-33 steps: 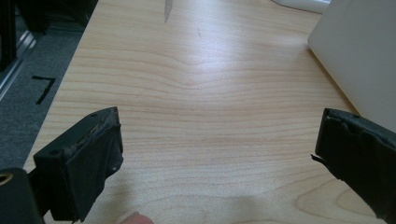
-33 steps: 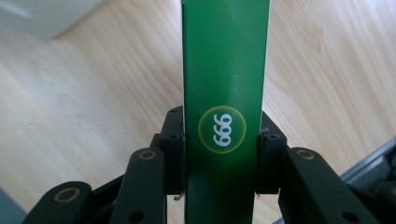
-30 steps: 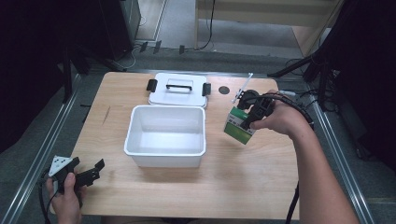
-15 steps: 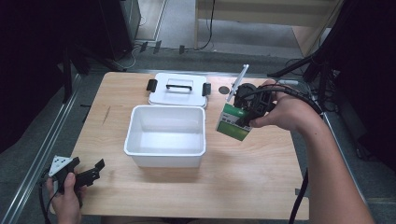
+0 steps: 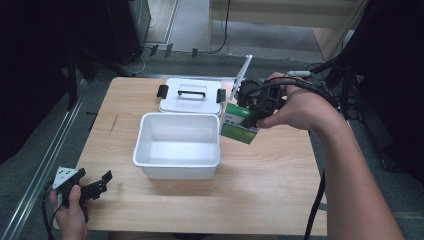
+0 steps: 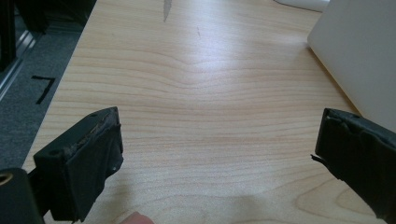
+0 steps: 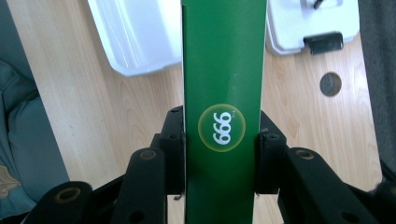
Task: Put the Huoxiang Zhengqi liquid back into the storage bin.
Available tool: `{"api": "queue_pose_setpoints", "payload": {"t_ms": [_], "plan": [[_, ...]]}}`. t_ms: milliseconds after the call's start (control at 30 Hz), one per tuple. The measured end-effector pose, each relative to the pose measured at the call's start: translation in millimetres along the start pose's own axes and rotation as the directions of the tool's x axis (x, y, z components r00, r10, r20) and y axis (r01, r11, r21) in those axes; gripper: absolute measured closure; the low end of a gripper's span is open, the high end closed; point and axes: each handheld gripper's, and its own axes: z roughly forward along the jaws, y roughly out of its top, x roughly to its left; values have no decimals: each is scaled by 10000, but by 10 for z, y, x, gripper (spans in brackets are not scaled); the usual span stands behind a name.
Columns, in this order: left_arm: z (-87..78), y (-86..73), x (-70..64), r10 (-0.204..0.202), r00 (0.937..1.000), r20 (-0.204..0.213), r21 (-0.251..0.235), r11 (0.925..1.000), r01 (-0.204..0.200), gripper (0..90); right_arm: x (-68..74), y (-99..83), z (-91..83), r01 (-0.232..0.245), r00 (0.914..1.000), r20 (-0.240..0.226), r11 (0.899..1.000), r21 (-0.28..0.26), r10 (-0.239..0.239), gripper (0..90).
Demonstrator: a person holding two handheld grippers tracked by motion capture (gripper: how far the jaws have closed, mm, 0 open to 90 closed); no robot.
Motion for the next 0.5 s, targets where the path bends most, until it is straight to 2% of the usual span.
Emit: {"api": "queue_pose_setpoints", "payload": {"t_ms": [100,200,300,333,400,500], "plan": [[-1,0,1,-8,10000,8,11,10000,8,15,8,68,10,103,9999,-17,9999,-9,-103,646],[-1,1,2,-22,10000,11,15,10000,22,15,26,257,44,381,9992,-85,9992,-109,-382,646],[-2,1,4,-22,10000,8,12,10000,22,15,42,348,61,483,9987,-146,9987,-169,-486,646],[-2,2,6,-28,10000,17,23,10000,28,15,59,445,78,742,9970,-191,9969,-250,-747,646],[-1,2,6,-35,10000,20,22,10000,35,15,66,475,82,808,9965,-193,9964,-265,-814,646],[-1,1,7,-52,10000,30,20,10000,52,15,96,616,123,1136,9932,-211,9931,-291,-1143,646]]}}
